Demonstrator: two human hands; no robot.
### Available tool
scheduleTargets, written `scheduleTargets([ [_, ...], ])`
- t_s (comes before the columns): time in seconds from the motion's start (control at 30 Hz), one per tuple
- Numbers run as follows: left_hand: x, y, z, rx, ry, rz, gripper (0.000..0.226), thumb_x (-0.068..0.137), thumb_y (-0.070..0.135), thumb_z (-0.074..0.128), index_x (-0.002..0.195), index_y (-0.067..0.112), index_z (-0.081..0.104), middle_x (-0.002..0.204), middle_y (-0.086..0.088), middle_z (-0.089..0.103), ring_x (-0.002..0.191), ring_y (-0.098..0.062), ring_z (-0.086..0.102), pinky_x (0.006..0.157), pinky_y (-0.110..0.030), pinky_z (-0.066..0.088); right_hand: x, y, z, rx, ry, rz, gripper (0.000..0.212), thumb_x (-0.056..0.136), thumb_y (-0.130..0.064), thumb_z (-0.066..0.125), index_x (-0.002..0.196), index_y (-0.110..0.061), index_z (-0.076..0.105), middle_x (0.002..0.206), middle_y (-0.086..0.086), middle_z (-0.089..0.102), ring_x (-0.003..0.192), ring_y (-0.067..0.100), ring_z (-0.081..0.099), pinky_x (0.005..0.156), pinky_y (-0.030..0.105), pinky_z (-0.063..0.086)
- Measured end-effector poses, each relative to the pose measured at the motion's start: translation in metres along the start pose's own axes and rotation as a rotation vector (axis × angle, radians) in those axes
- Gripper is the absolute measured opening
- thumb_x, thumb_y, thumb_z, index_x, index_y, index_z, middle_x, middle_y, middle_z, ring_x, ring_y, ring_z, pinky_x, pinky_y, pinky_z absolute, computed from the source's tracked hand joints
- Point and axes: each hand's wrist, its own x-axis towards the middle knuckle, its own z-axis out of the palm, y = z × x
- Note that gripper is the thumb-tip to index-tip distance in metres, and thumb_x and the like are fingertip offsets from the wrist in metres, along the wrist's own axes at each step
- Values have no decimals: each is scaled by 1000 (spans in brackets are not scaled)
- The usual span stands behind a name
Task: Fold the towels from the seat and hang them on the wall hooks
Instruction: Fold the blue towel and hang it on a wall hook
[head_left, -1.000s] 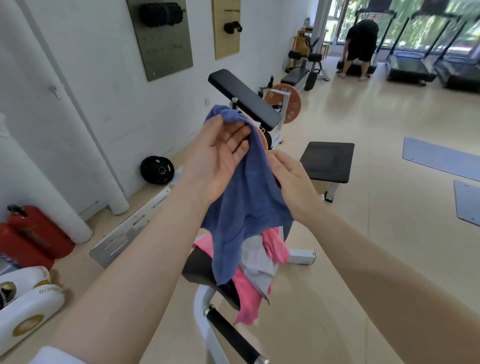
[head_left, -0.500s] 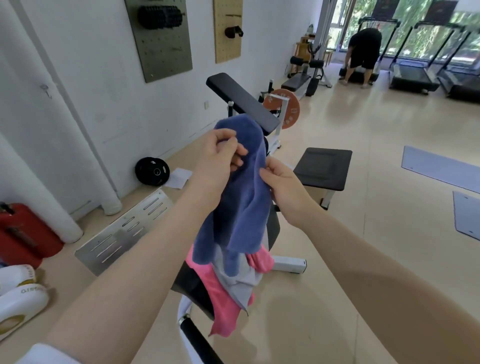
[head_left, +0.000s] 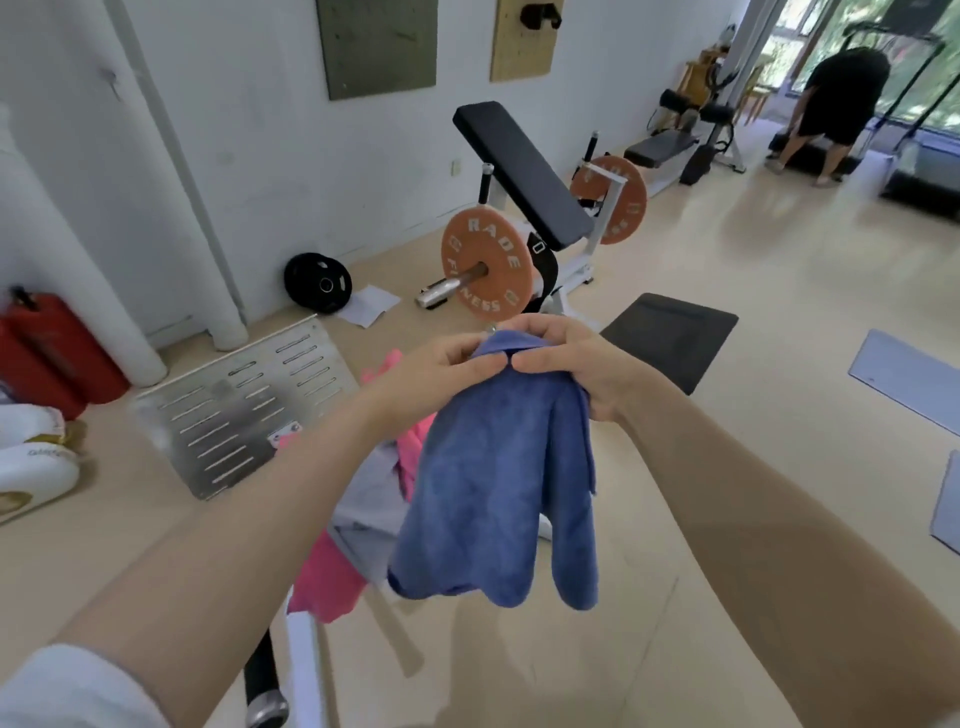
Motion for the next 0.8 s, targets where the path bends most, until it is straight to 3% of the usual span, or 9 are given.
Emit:
scheduleTargets([
  [0.1,-3,-19,17,-119,-28,-110,16,94,20,52,97,20,68,91,11,70,86,-3,64,82,-20,50,-5,-1,-28,62,88,-49,11,75,-2,59,78,-11,56,65,0,64,58,12,60,56,21,52],
  [0.23,-7,-35,33,-123,26,-239,20,94,20,50,94,14,69,91,7,72,85,-8,66,83,-24,52,-11,4,-51,49,303,-80,11,88,-6,58,83,-15,63,72,2,64,65,15,60,60,24,52],
  [0.37,-9,-53,37,64,-34,-496,19,86,35,62,92,19,71,90,5,73,88,-14,68,82,-25,54,-7,21,-57,-169,423,-115,16,89,-12,59,77,-21,64,81,-2,62,78,15,57,72,26,49],
  [0.43,-10,-65,35,236,-56,-600,28,80,44,68,92,19,70,95,3,72,92,-15,66,85,-29,52,-2,27,-58,-273,458,-171,17,91,-12,57,79,-23,62,85,-7,61,82,8,57,74,17,49],
  [0.5,-10,-74,33,345,-38,-621,24,80,44,68,83,20,68,85,4,69,83,-12,63,74,-22,48,4,34,-61,-383,495,-199,14,91,-12,55,85,-21,63,88,-11,60,83,2,56,71,6,46],
  [0.57,-9,-82,26,400,-4,-627,23,81,42,67,78,19,67,79,3,67,77,-12,59,68,-19,45,12,45,-66,-528,537,-170,11,90,-12,56,94,-16,66,93,-9,61,88,5,55,75,10,44],
  [0.67,-10,-99,6,497,50,-658,44,77,44,69,92,3,68,84,-5,65,77,-19,57,69,-24,44,28,60,-74,-683,503,-105,15,89,-11,57,100,-12,66,103,-3,64,97,11,55,83,22,40],
  [0.8,-5,-115,-32,616,-12,-715,49,66,55,73,83,10,66,81,-4,65,79,-22,59,71,-27,45,63,73,-75,-895,364,33,22,81,-7,50,91,-15,67,95,0,66,90,18,56,73,28,42],
])
